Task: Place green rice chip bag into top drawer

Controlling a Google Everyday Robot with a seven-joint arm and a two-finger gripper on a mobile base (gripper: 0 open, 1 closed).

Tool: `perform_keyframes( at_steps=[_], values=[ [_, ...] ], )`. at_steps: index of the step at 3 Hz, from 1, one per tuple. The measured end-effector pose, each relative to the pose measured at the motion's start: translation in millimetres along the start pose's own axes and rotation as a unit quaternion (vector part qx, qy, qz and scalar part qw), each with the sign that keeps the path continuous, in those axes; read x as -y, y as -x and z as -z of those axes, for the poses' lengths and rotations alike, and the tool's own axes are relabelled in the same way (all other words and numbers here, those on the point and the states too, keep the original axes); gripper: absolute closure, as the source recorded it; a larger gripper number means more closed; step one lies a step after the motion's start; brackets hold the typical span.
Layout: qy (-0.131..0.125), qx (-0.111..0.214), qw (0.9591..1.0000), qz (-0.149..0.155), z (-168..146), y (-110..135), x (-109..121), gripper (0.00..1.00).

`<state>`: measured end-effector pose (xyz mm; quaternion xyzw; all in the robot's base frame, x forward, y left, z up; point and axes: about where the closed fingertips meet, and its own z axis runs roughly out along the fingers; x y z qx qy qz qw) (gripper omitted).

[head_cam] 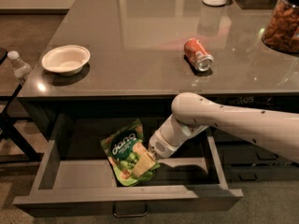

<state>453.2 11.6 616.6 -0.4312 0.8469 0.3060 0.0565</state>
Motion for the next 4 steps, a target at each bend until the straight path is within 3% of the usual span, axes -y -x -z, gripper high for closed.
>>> perform_keyframes(
  at_steps=[3,4],
  values=[
    [0.0,0.0,1.0,0.0,-0.1,0.0,-0.1,0.12],
    [0.0,0.0,1.0,0.0,-0.2,0.0,-0.1,0.0]
  ],
)
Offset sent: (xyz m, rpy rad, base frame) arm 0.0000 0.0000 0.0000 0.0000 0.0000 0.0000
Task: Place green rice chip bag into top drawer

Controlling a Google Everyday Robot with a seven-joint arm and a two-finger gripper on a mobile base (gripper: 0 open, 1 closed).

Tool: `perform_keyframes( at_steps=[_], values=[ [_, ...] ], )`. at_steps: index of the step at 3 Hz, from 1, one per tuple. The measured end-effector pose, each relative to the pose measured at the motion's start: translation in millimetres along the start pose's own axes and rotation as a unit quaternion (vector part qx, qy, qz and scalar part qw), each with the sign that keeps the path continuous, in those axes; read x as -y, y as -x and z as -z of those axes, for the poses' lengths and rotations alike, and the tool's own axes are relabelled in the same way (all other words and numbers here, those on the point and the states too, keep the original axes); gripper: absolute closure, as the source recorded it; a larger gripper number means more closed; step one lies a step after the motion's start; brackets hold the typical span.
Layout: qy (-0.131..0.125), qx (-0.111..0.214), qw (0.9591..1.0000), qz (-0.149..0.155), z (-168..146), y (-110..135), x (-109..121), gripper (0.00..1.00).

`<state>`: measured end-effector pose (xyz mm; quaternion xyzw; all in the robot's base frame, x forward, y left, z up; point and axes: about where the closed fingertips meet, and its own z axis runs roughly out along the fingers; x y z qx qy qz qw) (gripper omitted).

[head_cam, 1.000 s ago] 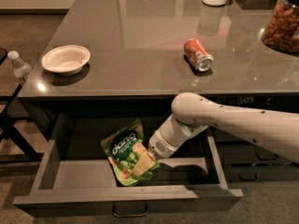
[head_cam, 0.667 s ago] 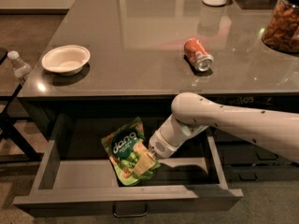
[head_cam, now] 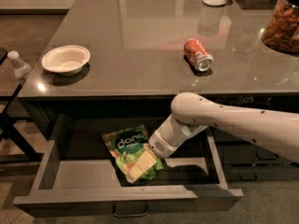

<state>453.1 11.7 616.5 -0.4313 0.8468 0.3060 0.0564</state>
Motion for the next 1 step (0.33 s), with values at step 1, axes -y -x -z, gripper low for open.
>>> perform_keyframes(
  at_steps=[1],
  values=[
    [0.0,0.0,1.0,0.0,0.0,0.0,0.0,0.0]
  ],
)
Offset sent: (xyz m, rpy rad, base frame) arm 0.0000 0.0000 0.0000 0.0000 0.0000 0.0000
